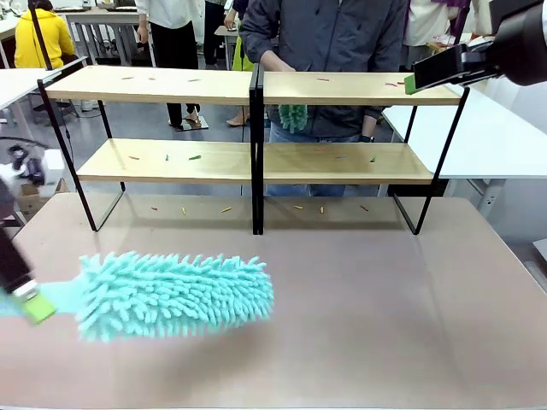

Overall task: Clean the shelves.
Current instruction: Clean a randomly selected level of the Shelf with the Duster.

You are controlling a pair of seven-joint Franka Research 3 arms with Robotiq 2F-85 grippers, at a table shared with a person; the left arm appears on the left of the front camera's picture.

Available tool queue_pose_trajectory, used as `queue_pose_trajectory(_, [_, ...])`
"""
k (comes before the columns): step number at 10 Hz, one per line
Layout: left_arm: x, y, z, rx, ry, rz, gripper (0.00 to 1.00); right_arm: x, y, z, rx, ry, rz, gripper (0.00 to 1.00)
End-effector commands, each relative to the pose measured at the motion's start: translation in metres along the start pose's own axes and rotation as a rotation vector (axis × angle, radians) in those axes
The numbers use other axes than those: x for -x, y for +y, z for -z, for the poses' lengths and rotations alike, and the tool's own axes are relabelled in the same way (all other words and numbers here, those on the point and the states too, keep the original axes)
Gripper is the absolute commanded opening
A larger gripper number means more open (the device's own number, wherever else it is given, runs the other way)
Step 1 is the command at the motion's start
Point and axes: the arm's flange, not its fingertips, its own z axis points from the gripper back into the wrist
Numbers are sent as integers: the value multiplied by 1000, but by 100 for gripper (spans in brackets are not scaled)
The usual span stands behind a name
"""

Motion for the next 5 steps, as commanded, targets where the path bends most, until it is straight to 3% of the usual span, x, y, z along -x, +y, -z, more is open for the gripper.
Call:
queue_pose_trajectory(1, [16, 2, 0, 93, 84, -6, 13, -1, -1, 0, -2, -2, 2, 100])
queue_pose_trajectory(2, [16, 2, 0, 93, 84, -6, 13, -1, -1, 0, -2, -2, 2, 100])
queue_pose_trajectory(4, [-4, -3, 10, -74, -124, -26, 13, -1, -1, 0, -2, -2, 2, 100])
queue_pose_trajectory(5, [-18, -8, 28, -88, -157, -52, 13, -1, -1, 0, -2, -2, 2, 100])
